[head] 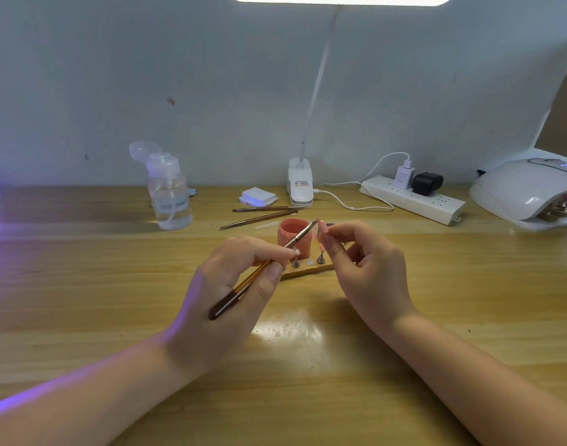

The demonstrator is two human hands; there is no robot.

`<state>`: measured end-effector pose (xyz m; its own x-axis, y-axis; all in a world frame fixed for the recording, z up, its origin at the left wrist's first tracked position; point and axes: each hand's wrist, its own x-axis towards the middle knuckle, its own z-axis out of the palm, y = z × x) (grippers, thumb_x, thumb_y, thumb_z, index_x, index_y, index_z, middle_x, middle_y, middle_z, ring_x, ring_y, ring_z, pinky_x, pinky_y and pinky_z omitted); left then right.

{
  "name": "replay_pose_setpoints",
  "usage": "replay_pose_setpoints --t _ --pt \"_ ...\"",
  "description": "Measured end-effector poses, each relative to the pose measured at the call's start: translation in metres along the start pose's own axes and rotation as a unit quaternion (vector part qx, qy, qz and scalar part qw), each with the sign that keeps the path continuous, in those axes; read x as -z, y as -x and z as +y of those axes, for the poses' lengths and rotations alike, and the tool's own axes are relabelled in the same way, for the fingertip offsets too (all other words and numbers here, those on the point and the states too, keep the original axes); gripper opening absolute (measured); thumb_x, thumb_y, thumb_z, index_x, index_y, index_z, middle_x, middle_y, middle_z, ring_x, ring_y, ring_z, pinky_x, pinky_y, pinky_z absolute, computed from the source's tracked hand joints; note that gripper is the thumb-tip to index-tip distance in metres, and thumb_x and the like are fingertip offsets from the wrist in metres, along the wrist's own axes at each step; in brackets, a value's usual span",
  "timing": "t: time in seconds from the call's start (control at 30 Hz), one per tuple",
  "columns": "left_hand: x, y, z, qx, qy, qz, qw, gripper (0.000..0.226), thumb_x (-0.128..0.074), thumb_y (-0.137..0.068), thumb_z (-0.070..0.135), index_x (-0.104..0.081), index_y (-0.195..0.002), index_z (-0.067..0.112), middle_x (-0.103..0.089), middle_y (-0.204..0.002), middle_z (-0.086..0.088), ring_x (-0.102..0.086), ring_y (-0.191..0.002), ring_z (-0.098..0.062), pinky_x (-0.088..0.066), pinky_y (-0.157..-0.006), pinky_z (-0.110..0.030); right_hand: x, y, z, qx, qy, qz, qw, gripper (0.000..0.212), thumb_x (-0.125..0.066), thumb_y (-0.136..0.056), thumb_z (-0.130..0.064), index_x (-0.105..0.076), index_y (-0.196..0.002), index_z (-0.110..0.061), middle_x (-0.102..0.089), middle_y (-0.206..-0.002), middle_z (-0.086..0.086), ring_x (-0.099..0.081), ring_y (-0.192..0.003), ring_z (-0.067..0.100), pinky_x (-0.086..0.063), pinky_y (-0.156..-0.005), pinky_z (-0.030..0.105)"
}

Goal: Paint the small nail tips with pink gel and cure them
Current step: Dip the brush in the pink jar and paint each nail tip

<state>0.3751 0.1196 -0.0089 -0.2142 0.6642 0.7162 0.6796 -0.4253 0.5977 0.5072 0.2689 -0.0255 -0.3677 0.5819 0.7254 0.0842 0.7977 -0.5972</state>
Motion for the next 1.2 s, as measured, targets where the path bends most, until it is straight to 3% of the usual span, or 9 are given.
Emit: replay_pose_setpoints --t 0.47,0.8,0.9,1.03,1.2 --pt "0.001 0.0 0.002 0.005 -0.007 0.005 1.0 0.02 -0.051 -0.09 0.027 -0.066 -0.104 0.025 -0.069 -0.098 0.008 -0.064 -0.098 -0.019 -0.051 -0.084 -0.04 0.0 0.001 -0.001 -0.015 -0.004 -0.006 1.0 0.008 -0.069 -0.087 -0.017 -0.07 -0.095 -0.019 -0.067 -0.075 -0.012 -0.046 -0.049 0.013 -0.04 -0.047 0.028" --pt "0.001 -0.001 -0.003 0.092 0.05 0.054 0.993 0.022 -0.049 -0.086 0.037 -0.064 -0.099 0.029 -0.07 -0.092 0.008 -0.065 -0.092 -0.014 -0.046 -0.08 -0.018 0.001 -0.001 -0.006 -0.014 -0.032 0.013 0.999 0.012 -0.064 -0.091 -0.017 -0.068 -0.101 -0.014 -0.07 -0.079 -0.003 -0.048 -0.049 0.016 -0.044 -0.047 0.04" --pt "0.0 0.0 -0.006 0.099 0.062 0.057 0.991 0.023 -0.049 -0.086 0.038 -0.065 -0.1 0.028 -0.07 -0.092 0.007 -0.065 -0.092 -0.013 -0.046 -0.08 -0.017 0.002 0.0 -0.007 -0.01 -0.031 0.01 0.999 0.012 -0.065 -0.09 -0.013 -0.07 -0.101 -0.012 -0.069 -0.075 -0.002 -0.046 -0.051 0.013 -0.043 -0.048 0.035" --pt "-0.001 0.0 -0.008 0.115 0.079 0.063 0.988 0.025 -0.05 -0.085 0.038 -0.065 -0.1 0.027 -0.07 -0.092 0.003 -0.065 -0.092 -0.012 -0.047 -0.079 -0.017 0.0 0.0 -0.011 -0.043 -0.049 0.005 0.998 0.012 -0.067 -0.088 -0.015 -0.07 -0.099 -0.012 -0.066 -0.07 0.001 -0.053 -0.054 0.02 -0.046 -0.052 0.041" --pt "-0.001 0.0 -0.01 0.125 0.1 0.069 0.985 0.027 -0.05 -0.083 0.039 -0.065 -0.1 0.024 -0.07 -0.092 0.004 -0.065 -0.092 -0.011 -0.047 -0.079 -0.016 -0.004 0.001 -0.017 -0.063 -0.018 -0.027 0.998 0.007 -0.07 -0.085 -0.016 -0.073 -0.089 -0.011 -0.065 -0.065 0.001 -0.057 -0.057 0.016 -0.049 -0.055 0.037"
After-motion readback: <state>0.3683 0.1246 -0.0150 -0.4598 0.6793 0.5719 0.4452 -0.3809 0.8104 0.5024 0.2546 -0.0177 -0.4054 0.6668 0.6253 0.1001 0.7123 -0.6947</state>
